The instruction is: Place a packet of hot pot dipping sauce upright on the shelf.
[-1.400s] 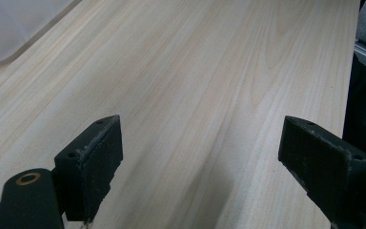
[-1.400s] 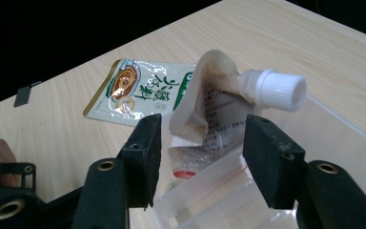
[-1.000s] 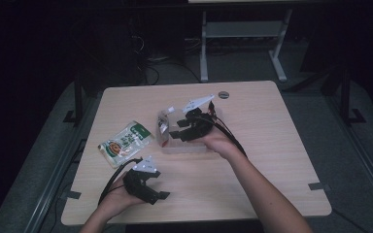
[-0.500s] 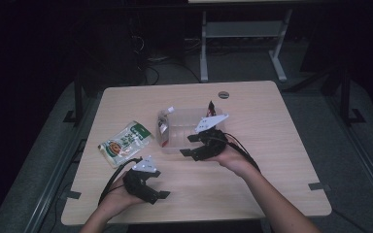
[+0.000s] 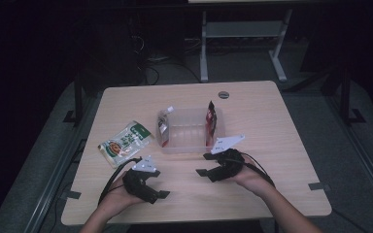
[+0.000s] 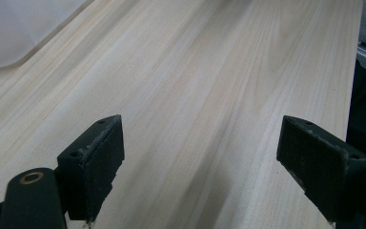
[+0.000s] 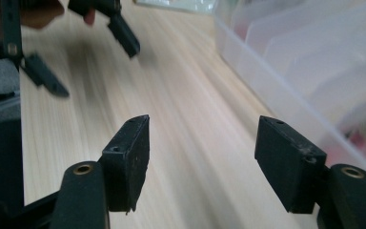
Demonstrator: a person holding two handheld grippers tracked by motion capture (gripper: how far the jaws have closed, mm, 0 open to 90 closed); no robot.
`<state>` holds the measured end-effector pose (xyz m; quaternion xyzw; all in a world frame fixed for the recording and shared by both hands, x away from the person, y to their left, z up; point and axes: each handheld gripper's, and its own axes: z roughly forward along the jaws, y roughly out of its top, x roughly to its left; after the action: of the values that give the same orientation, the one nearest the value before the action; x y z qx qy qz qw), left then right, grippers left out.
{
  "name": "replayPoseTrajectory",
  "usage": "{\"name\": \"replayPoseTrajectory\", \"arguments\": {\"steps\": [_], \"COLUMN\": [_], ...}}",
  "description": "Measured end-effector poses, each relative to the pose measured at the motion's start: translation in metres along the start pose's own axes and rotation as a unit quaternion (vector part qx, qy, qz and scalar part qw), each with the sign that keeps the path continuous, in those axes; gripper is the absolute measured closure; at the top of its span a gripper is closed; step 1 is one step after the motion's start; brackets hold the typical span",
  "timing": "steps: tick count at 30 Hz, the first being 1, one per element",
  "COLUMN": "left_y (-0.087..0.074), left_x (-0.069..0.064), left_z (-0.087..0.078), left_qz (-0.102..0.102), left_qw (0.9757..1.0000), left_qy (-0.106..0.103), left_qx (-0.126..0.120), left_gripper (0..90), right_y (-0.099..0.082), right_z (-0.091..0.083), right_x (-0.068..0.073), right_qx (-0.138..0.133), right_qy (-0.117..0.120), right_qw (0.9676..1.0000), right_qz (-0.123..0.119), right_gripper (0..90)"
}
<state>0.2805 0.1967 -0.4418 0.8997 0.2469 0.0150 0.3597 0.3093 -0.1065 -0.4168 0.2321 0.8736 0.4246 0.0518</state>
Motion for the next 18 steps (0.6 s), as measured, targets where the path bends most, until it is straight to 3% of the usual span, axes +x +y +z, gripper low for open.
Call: {"name": "replayPoseTrajectory", "arguments": {"steps": [4,11,14,18], "left_y": [0.0,0.001,0.002,0.004], "left_x": [0.0,0.005,0.01,0.021], "left_z": [-0.001,-0.007,-0.014,-0.025], "left_qz": [-0.001,-0.007,-0.003,-0.024], "left_qw": [1.0,0.9998,0.9997,0.9986], "left_qy": [0.003,0.011,0.021,0.041], "left_qx": [-0.003,-0.011,-0.013,-0.022], "left_gripper": [16.0,26.4,37.2,57.7], "right_y": [-0.017,-0.042,-0.049,-0.055], "right_z": [-0.005,-0.017,-0.022,-0.026], "right_x": [0.002,0.005,0.008,0.008], "right_qx": [0.009,0.014,0.014,0.013], "right_qy": [-0.005,-0.03,-0.039,-0.039], "right_qw": [0.9999,0.9992,0.9988,0.9988], "right_qz": [0.009,0.022,0.025,0.028], "right_gripper": [34.2,29.8,28.1,27.3]}}
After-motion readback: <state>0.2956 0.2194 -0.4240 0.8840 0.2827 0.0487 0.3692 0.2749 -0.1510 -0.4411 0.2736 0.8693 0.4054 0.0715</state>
